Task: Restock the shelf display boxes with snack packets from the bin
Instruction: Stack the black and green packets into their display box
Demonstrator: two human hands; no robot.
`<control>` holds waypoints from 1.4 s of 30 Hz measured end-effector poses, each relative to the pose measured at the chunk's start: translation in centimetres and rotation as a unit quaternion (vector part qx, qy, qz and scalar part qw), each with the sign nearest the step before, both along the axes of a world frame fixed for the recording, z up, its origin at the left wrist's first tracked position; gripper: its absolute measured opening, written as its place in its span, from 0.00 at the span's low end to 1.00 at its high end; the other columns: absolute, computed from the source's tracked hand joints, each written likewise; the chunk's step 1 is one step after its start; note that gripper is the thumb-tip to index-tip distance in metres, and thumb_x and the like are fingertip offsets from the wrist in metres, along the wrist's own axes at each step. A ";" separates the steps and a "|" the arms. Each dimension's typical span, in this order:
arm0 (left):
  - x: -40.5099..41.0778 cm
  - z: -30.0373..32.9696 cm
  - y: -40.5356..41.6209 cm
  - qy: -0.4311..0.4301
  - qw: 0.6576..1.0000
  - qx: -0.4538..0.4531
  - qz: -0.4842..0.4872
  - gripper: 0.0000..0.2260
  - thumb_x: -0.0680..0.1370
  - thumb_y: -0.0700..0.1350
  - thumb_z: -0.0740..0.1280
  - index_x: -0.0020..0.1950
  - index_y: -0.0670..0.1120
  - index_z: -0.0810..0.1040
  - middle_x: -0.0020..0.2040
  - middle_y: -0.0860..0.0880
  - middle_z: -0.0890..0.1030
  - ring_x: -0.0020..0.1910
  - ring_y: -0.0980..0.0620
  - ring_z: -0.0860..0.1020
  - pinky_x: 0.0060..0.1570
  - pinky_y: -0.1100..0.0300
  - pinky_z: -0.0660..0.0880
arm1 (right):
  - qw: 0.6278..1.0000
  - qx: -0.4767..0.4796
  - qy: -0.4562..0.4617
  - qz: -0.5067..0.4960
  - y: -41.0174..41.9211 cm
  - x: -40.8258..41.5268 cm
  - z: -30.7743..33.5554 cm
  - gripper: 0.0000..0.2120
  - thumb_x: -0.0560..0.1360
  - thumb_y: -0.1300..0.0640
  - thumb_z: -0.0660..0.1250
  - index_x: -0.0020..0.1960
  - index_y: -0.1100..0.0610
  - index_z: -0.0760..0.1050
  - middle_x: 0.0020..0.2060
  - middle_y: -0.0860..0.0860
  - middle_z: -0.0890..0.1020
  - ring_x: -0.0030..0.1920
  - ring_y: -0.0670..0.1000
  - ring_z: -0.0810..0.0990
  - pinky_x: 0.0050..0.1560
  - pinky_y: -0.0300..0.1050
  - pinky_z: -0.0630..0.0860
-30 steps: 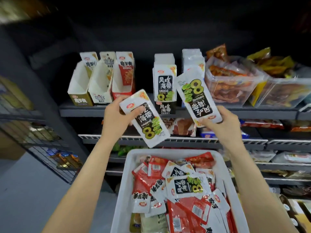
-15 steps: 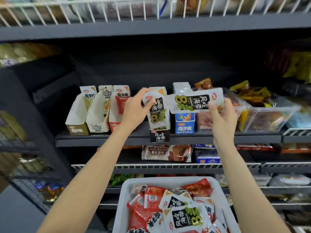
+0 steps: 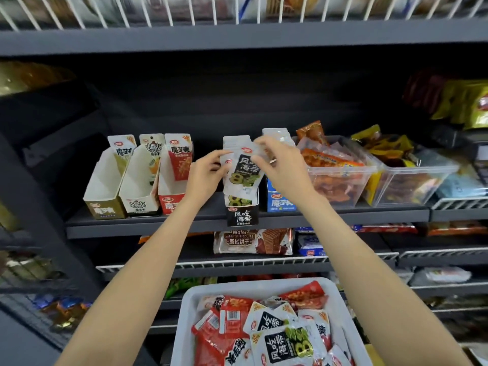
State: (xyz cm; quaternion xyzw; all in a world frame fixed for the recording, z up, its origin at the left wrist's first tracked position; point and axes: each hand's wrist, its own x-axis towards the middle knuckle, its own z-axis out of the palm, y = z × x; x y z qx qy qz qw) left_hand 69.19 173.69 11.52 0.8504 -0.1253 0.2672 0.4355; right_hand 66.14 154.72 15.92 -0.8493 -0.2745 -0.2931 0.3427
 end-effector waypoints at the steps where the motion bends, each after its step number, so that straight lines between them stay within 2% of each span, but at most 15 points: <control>1: 0.1 -0.1 0.1 -0.005 1.000 0.000 0.000 0.14 0.77 0.37 0.67 0.63 0.42 0.77 0.56 0.47 0.81 0.53 0.54 0.79 0.50 0.68 0.75 | 1.000 -0.024 0.006 0.000 0.5 0.4 -0.1 0.12 0.77 0.57 0.66 0.60 0.58 0.74 0.44 0.52 0.80 0.41 0.50 0.77 0.43 0.46 0.74; 4: 0.3 -0.4 0.3 -0.020 1.000 0.002 0.000 0.14 0.77 0.35 0.66 0.62 0.42 0.77 0.56 0.50 0.81 0.53 0.57 0.78 0.51 0.73 0.73 | 0.998 -0.067 0.018 0.001 1.7 1.3 -1.2 0.14 0.76 0.57 0.66 0.61 0.58 0.74 0.50 0.53 0.82 0.47 0.54 0.79 0.44 0.46 0.73; 7: 0.6 -0.3 0.2 -0.017 1.000 -0.017 0.001 0.15 0.76 0.34 0.65 0.62 0.43 0.78 0.56 0.49 0.81 0.54 0.57 0.77 0.52 0.73 0.73 | 0.995 -0.095 0.006 -0.042 2.5 2.2 -2.4 0.14 0.77 0.57 0.65 0.62 0.56 0.73 0.51 0.54 0.80 0.48 0.55 0.79 0.43 0.46 0.72; 13: 0.6 -0.6 -0.2 0.002 0.998 -0.051 0.028 0.16 0.78 0.37 0.65 0.65 0.45 0.76 0.56 0.49 0.81 0.54 0.59 0.77 0.54 0.69 0.74 | 0.988 -0.087 0.044 -0.120 3.6 4.3 -3.2 0.17 0.77 0.55 0.65 0.65 0.55 0.71 0.57 0.55 0.72 0.52 0.55 0.76 0.47 0.46 0.73; 16: -0.1 -0.8 -0.6 0.007 0.997 -0.052 0.059 0.18 0.77 0.35 0.64 0.66 0.46 0.74 0.55 0.54 0.79 0.55 0.61 0.76 0.53 0.73 0.72 | 0.981 -0.101 0.039 -0.159 4.1 4.6 -3.9 0.18 0.77 0.55 0.65 0.66 0.56 0.68 0.59 0.56 0.71 0.56 0.55 0.75 0.47 0.46 0.74; 20: -1.4 -1.4 -0.7 0.026 0.995 -0.043 0.085 0.20 0.76 0.35 0.65 0.68 0.45 0.72 0.63 0.49 0.77 0.61 0.54 0.74 0.60 0.59 0.73 | 0.973 -0.105 0.001 -0.207 4.6 4.4 -4.4 0.22 0.75 0.57 0.68 0.66 0.59 0.68 0.60 0.58 0.73 0.59 0.57 0.72 0.52 0.49 0.75; 23: -3.1 -2.0 -0.6 0.027 0.994 -0.044 0.096 0.19 0.77 0.37 0.65 0.68 0.46 0.72 0.64 0.50 0.76 0.60 0.55 0.74 0.58 0.58 0.74 | 0.977 -0.067 -0.059 -0.194 4.5 2.9 -5.4 0.20 0.71 0.64 0.68 0.62 0.60 0.71 0.61 0.59 0.73 0.58 0.58 0.72 0.54 0.49 0.74; 26: -5.9 -2.7 -1.0 -0.008 0.992 -0.067 0.102 0.15 0.77 0.39 0.65 0.63 0.48 0.74 0.60 0.53 0.78 0.56 0.59 0.75 0.53 0.63 0.74 | 0.984 -0.017 -0.078 -0.157 3.5 -0.5 -7.3 0.17 0.72 0.63 0.67 0.61 0.59 0.73 0.61 0.58 0.73 0.60 0.57 0.71 0.58 0.47 0.68; 29: -9.7 -4.3 -1.8 -0.076 0.990 -0.087 0.086 0.08 0.79 0.41 0.63 0.56 0.49 0.77 0.49 0.56 0.81 0.49 0.60 0.78 0.48 0.65 0.74 | 0.989 0.026 -0.049 -0.136 1.8 -5.1 -10.4 0.13 0.75 0.58 0.62 0.58 0.57 0.75 0.55 0.53 0.77 0.55 0.55 0.73 0.54 0.45 0.65; 32: -13.1 -6.9 -2.4 -0.125 0.987 -0.076 0.071 0.08 0.79 0.45 0.60 0.51 0.47 0.79 0.38 0.56 0.80 0.39 0.52 0.80 0.42 0.57 0.76 | 0.994 0.027 0.047 -0.098 -0.3 -9.3 -14.1 0.11 0.76 0.53 0.59 0.55 0.54 0.76 0.46 0.47 0.81 0.47 0.50 0.75 0.52 0.45 0.65; 34: -14.9 -8.9 -2.6 -0.126 0.989 -0.039 0.066 0.10 0.79 0.44 0.60 0.48 0.44 0.80 0.36 0.55 0.78 0.36 0.52 0.78 0.41 0.56 0.74 | 0.987 0.020 0.139 -0.073 -2.0 -11.2 -16.4 0.07 0.77 0.56 0.63 0.54 0.54 0.76 0.41 0.47 0.82 0.43 0.49 0.79 0.52 0.46 0.69; 36: -16.5 -10.9 -2.9 -0.102 0.993 0.022 0.049 0.11 0.78 0.44 0.61 0.46 0.43 0.82 0.36 0.55 0.80 0.36 0.57 0.77 0.41 0.61 0.73 | 0.972 -0.008 0.228 -0.063 -3.9 -12.4 -18.8 0.07 0.77 0.58 0.64 0.55 0.55 0.77 0.40 0.48 0.83 0.40 0.48 0.81 0.46 0.46 0.77; 38: -17.9 -13.2 -3.4 -0.017 0.997 0.075 0.009 0.09 0.77 0.46 0.62 0.48 0.46 0.82 0.41 0.56 0.81 0.39 0.60 0.78 0.43 0.64 0.74 | 0.952 -0.057 0.293 -0.070 -5.6 -13.3 -21.1 0.09 0.77 0.58 0.64 0.57 0.54 0.76 0.42 0.49 0.83 0.41 0.50 0.82 0.41 0.51 0.80; 40: -18.9 -15.9 -3.9 0.111 0.986 0.120 -0.032 0.07 0.77 0.46 0.66 0.53 0.50 0.81 0.46 0.58 0.81 0.45 0.60 0.78 0.48 0.60 0.76 | 0.927 -0.113 0.347 -0.086 -6.9 -14.0 -23.0 0.11 0.77 0.58 0.64 0.59 0.52 0.75 0.49 0.50 0.82 0.49 0.53 0.81 0.48 0.52 0.78; 42: -19.4 -18.7 -4.6 0.213 0.961 0.167 -0.053 0.11 0.77 0.49 0.66 0.59 0.52 0.77 0.55 0.56 0.80 0.55 0.56 0.76 0.54 0.55 0.75 | 0.896 -0.206 0.375 -0.115 -7.7 -14.6 -24.4 0.17 0.77 0.54 0.63 0.65 0.51 0.71 0.61 0.51 0.76 0.60 0.55 0.75 0.58 0.50 0.72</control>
